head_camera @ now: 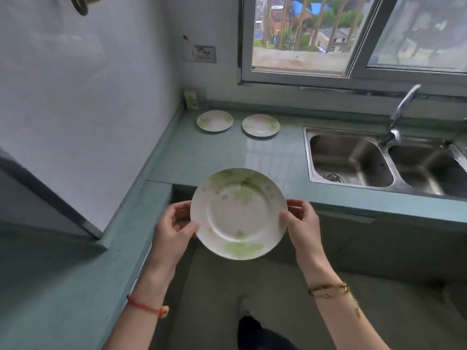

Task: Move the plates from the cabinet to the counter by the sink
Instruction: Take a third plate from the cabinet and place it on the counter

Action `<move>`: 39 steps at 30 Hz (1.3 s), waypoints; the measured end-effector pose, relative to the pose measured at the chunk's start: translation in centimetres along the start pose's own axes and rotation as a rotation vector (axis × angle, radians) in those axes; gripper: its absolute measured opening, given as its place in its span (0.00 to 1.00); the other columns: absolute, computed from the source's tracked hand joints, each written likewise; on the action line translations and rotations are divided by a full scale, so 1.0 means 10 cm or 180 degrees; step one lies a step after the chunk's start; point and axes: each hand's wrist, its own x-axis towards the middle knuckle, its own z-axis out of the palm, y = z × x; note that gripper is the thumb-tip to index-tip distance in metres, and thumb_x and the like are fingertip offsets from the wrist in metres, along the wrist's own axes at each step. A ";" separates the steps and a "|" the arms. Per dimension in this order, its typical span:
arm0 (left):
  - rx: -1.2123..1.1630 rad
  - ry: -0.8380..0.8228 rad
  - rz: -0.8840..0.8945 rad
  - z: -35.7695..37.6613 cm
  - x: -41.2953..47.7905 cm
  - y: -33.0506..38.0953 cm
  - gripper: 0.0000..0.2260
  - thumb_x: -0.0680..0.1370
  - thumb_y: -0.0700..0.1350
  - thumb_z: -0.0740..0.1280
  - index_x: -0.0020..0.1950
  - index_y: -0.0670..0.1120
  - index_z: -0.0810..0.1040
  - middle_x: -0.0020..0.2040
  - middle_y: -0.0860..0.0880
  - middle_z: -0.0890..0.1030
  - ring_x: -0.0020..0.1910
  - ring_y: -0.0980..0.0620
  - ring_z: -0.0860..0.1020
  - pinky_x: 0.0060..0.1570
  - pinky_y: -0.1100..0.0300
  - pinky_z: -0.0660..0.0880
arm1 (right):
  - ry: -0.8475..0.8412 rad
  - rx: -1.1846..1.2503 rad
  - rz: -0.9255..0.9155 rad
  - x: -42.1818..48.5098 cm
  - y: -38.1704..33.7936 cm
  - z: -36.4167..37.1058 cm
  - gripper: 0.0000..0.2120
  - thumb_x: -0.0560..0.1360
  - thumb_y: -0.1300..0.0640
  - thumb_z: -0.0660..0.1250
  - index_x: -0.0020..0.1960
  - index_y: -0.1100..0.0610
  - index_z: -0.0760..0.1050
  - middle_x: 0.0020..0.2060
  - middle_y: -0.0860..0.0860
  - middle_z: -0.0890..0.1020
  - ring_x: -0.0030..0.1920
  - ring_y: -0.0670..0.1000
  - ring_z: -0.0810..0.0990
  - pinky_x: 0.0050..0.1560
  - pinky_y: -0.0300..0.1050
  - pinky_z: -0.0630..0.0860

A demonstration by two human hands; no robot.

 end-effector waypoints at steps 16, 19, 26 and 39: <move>0.0478 0.0633 -0.0586 0.14 2.96 -0.42 0.18 0.73 0.32 0.72 0.61 0.46 0.78 0.55 0.47 0.81 0.53 0.48 0.81 0.46 0.56 0.82 | -0.0517 -0.1045 0.0232 2.74 0.00 1.85 0.10 0.75 0.63 0.65 0.56 0.54 0.73 0.42 0.50 0.80 0.41 0.46 0.78 0.34 0.36 0.72; 0.0624 0.0568 -0.0678 0.10 3.48 -0.56 0.19 0.74 0.32 0.71 0.63 0.44 0.77 0.56 0.46 0.81 0.53 0.47 0.81 0.46 0.55 0.82 | -0.0426 -0.1156 0.0323 3.12 0.13 2.20 0.09 0.76 0.62 0.65 0.55 0.54 0.73 0.42 0.50 0.80 0.39 0.45 0.77 0.34 0.38 0.72; 0.0819 0.0459 -0.1012 0.04 4.46 -0.94 0.19 0.74 0.31 0.71 0.62 0.45 0.76 0.55 0.47 0.81 0.49 0.52 0.80 0.45 0.57 0.81 | -0.0321 -0.1471 0.0623 3.82 0.43 2.82 0.10 0.72 0.65 0.62 0.51 0.55 0.73 0.44 0.55 0.79 0.36 0.48 0.74 0.31 0.38 0.68; 0.1341 0.0354 -0.1257 -0.02 5.10 -1.25 0.19 0.75 0.31 0.68 0.64 0.43 0.77 0.56 0.44 0.81 0.51 0.47 0.78 0.54 0.49 0.79 | -0.0706 -0.1786 0.0991 4.33 0.74 3.24 0.11 0.73 0.67 0.63 0.52 0.54 0.71 0.39 0.49 0.75 0.39 0.49 0.74 0.33 0.39 0.71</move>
